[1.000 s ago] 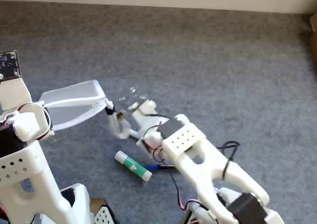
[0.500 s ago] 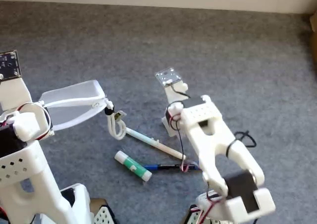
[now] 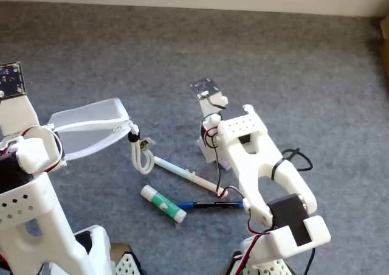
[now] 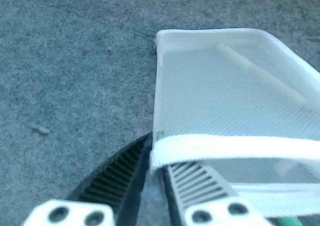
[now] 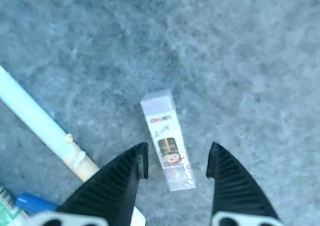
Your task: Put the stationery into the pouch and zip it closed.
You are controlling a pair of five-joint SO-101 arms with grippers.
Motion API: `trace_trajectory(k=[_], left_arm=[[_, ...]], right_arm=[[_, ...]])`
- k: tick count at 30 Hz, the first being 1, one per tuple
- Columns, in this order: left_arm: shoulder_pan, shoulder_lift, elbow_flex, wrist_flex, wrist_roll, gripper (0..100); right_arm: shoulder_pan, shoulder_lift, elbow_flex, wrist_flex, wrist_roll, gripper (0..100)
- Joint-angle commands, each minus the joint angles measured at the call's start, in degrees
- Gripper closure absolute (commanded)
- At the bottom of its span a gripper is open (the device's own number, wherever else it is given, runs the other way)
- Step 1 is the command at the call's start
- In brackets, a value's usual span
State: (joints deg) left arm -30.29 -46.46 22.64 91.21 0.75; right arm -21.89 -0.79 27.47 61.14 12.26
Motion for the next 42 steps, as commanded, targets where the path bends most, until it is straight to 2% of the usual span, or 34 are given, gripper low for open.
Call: trace_trajectory(k=[1,11,17,22,26,30,39,42], left_arm=[[-0.57,0.04,0.22,-0.62,0.44,99],[-0.66,0.04,2.07,-2.20,0.26,99],[-0.66,0.04,2.07,-2.02,0.26,99],[-0.66,0.04,2.07,-1.76,0.26,99],[-0.66,0.04,2.15,-1.76,0.35,99],[-0.66,0.04,2.15,-1.76,0.35,99],[-0.66,0.04,2.15,-1.76,0.35,99],[-0.66,0.04,2.15,-1.76,0.35,99]], right_arm=[[-2.33,-0.57,-3.74,-1.19,0.44,81.5],[-2.42,9.36,-10.68,-3.74,0.62,81.5],[-2.42,10.07,-11.21,-3.74,0.62,81.9],[-2.42,10.24,-11.21,-4.09,0.97,88.8],[-2.33,10.24,-10.86,-3.82,5.71,93.0],[-2.42,10.07,-9.80,-3.82,6.33,99.1],[-2.07,9.89,-9.63,-3.74,5.98,99.4],[-2.15,9.80,-9.98,-0.57,5.98,99.4]])
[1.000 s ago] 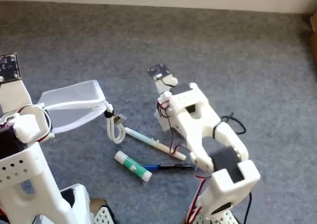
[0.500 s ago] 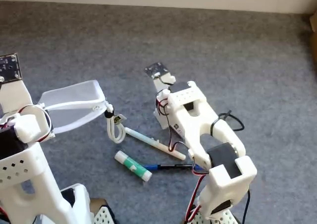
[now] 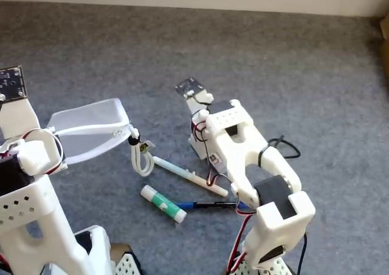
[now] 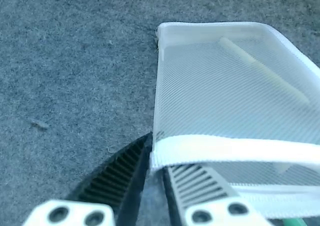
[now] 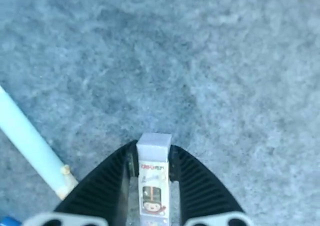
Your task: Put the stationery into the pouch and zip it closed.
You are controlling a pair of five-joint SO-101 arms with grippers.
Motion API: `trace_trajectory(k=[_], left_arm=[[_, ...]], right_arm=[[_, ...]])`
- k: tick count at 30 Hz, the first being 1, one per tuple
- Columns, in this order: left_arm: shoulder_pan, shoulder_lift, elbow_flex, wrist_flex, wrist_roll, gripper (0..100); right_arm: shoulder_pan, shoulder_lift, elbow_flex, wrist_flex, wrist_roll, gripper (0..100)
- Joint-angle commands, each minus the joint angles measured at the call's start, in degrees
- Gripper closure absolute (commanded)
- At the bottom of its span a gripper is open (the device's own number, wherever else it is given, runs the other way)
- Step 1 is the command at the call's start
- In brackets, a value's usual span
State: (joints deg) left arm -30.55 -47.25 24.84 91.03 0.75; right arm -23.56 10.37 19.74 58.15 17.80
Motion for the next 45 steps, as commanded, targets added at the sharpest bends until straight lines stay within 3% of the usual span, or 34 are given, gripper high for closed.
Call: trace_trajectory(k=[1,8,19,34,40,45], left_arm=[[-0.40,0.84,-0.04,-1.58,0.35,99],[-0.22,0.84,-0.04,-1.58,0.44,99],[-0.31,0.84,0.04,-1.58,0.44,99],[-0.31,0.84,0.04,-1.58,0.44,99],[-0.31,0.84,0.04,-1.58,0.44,99],[-0.31,0.84,0.04,-1.58,0.44,99]], right_arm=[[-0.57,-1.45,-2.51,3.65,0.44,99.4],[-0.66,-7.69,-0.84,5.67,0.35,99.4],[-3.21,-27.82,17.01,-4.00,-4.48,99.4],[-3.38,-51.74,28.62,-4.35,-4.66,98.9],[-3.38,-58.95,29.14,-4.44,-13.89,99.1],[-5.85,-62.20,28.79,-4.53,-15.38,99.1]])
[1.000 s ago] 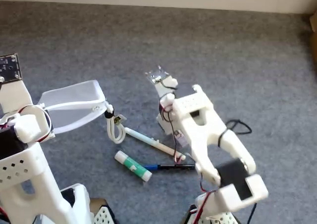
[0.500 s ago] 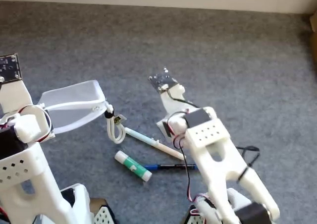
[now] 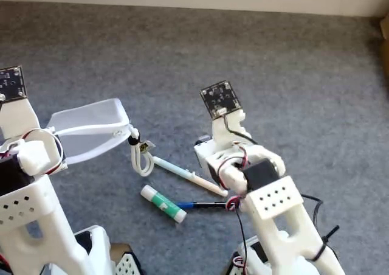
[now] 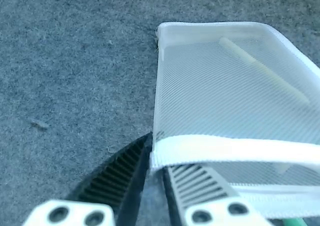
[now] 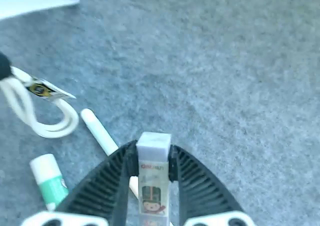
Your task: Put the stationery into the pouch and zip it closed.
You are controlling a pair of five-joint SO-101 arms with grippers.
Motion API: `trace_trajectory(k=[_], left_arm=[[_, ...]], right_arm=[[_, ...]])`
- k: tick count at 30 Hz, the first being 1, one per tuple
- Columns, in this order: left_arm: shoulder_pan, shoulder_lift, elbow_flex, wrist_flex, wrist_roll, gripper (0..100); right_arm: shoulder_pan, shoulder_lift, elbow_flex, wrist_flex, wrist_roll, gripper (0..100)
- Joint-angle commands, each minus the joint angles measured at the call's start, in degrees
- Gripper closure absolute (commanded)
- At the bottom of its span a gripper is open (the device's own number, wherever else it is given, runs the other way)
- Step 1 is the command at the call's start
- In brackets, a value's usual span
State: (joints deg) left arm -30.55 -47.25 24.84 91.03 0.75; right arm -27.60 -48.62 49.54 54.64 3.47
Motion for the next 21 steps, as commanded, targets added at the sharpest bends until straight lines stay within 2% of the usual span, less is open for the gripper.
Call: trace_trajectory(k=[1,5,10,12,18,21], left_arm=[[-0.31,0.84,0.04,-1.58,0.44,99],[-0.31,0.84,0.04,-1.58,0.44,99],[-0.31,0.84,0.04,-1.58,0.44,99],[-0.31,0.84,0.04,-1.58,0.44,99],[-0.31,0.84,0.04,-1.58,0.44,99],[-0.31,0.84,0.04,-1.58,0.44,99]], right_arm=[[-2.59,-3.65,-1.10,-1.10,-1.05,99.1],[-5.49,-4.88,-0.75,-5.41,-1.93,99.1],[-6.73,-6.90,-0.75,-11.38,-18.55,98.9],[-6.90,-7.78,-0.66,-12.97,-22.77,98.9],[-6.99,-10.59,-0.31,-16.48,-15.74,99.2],[-9.36,-12.44,0.84,-20.44,-14.07,99.3]])
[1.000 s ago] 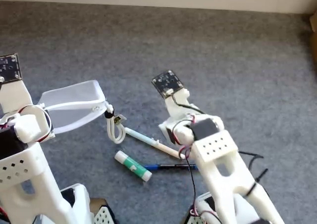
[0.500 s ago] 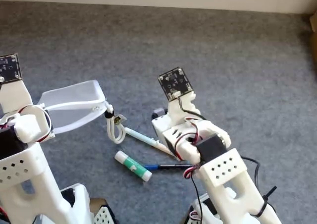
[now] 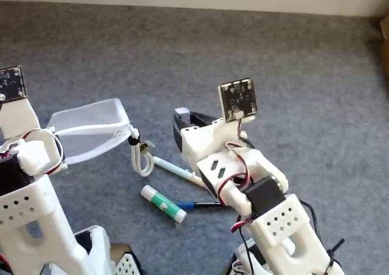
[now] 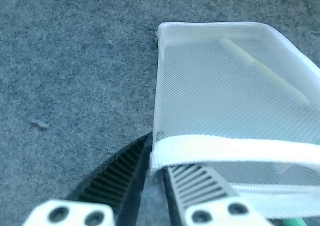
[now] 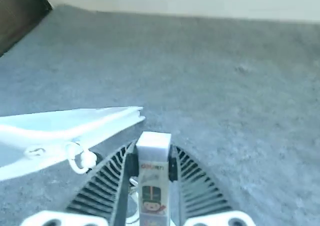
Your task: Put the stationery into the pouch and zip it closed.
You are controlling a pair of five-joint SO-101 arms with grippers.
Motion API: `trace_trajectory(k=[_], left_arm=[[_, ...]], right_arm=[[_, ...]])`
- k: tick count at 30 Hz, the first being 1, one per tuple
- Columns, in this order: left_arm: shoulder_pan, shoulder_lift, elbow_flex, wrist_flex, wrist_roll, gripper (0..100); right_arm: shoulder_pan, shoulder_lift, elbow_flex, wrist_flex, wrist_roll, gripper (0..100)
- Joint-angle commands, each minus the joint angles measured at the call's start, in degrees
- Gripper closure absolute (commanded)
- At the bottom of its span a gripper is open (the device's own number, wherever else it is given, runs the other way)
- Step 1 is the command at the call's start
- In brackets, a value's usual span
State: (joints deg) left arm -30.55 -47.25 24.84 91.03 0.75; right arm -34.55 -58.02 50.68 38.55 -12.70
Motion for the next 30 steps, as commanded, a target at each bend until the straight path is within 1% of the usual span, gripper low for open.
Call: trace_trajectory(k=[1,4,8,13,25,30], left_arm=[[-0.31,0.84,0.04,-1.58,0.44,99],[-0.31,0.84,0.04,-1.58,0.44,99],[-0.22,0.84,0.04,-1.58,0.44,99],[-0.04,0.84,0.04,-1.93,0.44,99],[-0.04,0.84,0.04,-1.76,0.44,99],[-0.04,0.84,0.04,-1.85,0.44,99]], right_arm=[[-3.56,-3.65,-0.22,-5.41,2.64,99.3],[-7.78,-4.97,0.66,-7.78,4.40,99.3],[-11.65,-5.14,0.57,-9.98,6.68,99.3],[-17.27,-5.05,0.57,-14.73,6.68,99.3],[-23.43,-4.88,0.66,-31.96,6.77,99.3],[-24.31,0.92,0.66,-39.16,6.77,99.3]])
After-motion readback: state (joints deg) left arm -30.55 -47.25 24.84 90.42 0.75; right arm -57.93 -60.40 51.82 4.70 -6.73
